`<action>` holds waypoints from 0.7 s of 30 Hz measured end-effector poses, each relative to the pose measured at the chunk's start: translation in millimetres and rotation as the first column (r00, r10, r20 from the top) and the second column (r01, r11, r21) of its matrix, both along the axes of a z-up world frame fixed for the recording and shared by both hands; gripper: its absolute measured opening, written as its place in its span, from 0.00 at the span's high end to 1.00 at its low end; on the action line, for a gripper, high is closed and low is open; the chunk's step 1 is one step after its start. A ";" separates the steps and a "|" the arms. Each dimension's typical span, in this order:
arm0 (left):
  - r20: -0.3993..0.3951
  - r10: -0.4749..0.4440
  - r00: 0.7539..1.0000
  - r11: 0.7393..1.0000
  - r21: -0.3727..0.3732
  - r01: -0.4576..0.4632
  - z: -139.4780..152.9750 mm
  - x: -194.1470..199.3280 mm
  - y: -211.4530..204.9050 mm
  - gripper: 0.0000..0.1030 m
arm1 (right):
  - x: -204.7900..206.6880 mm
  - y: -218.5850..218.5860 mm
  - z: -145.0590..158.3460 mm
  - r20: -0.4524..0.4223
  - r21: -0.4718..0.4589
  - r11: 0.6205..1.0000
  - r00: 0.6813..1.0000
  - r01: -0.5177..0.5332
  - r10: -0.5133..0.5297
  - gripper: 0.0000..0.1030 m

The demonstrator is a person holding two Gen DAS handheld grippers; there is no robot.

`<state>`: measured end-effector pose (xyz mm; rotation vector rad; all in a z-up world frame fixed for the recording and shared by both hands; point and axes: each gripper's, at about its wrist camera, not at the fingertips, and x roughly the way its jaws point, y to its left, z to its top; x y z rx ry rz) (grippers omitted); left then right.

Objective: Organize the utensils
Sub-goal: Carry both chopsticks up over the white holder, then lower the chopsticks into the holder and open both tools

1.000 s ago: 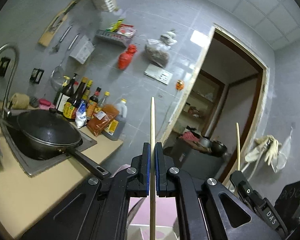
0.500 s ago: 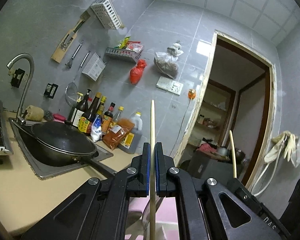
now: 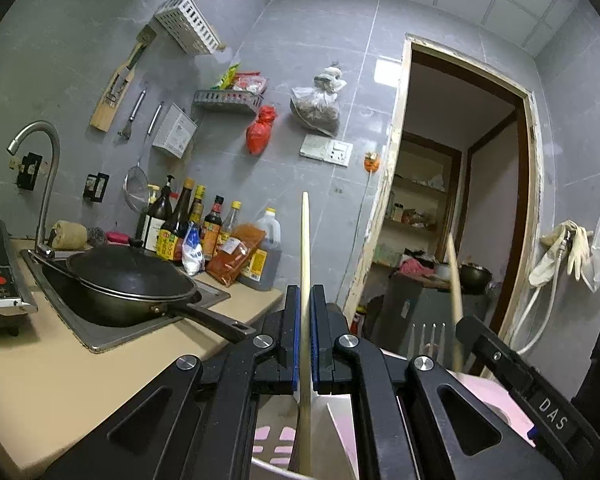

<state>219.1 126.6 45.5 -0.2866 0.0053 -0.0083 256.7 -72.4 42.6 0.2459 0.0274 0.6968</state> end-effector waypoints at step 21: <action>-0.197 -0.034 0.980 0.999 0.009 0.037 16.8 -30.2 -13.2 0.55 | -27.9 -34.6 28.2 -0.062 -0.067 0.988 0.988 0.137 -0.141 0.37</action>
